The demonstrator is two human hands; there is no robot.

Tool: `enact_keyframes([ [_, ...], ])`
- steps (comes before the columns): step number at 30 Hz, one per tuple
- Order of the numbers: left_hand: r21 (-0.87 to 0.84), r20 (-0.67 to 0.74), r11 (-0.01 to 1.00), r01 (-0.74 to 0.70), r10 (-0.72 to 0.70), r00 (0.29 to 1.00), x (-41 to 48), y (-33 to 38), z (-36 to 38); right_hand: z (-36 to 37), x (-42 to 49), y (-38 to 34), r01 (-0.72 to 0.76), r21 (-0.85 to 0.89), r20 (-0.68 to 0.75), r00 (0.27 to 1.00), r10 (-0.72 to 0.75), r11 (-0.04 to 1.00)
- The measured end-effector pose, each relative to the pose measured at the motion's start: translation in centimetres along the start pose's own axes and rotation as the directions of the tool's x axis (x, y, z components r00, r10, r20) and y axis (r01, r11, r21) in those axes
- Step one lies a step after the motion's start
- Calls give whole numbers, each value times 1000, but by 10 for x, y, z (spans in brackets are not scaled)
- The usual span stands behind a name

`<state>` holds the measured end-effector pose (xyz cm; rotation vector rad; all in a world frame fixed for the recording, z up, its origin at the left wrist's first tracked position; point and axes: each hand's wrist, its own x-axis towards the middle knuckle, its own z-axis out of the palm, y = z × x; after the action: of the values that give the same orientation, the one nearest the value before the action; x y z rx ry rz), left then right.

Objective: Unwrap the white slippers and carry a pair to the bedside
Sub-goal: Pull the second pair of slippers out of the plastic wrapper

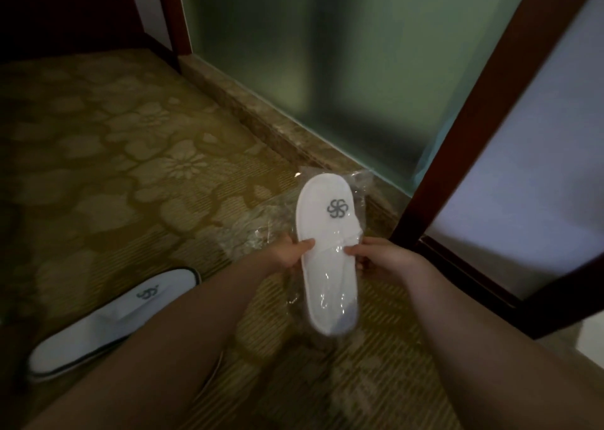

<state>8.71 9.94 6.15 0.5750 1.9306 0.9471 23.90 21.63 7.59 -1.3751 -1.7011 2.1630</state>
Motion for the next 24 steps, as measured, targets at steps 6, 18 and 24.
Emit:
enact_keyframes([
  [6,-152,-158,984,-95,71,985,-15,-1,-39,35,-11,-21,-22,-172,194,979,55,985],
  [18,-427,-497,867,-256,12,867,-43,0,-102,98,-24,-54,154,-488,288,958,-8,859],
  [24,-399,-593,880,-256,-35,805,-40,-6,-114,98,-18,-62,478,-539,-66,797,-601,693],
])
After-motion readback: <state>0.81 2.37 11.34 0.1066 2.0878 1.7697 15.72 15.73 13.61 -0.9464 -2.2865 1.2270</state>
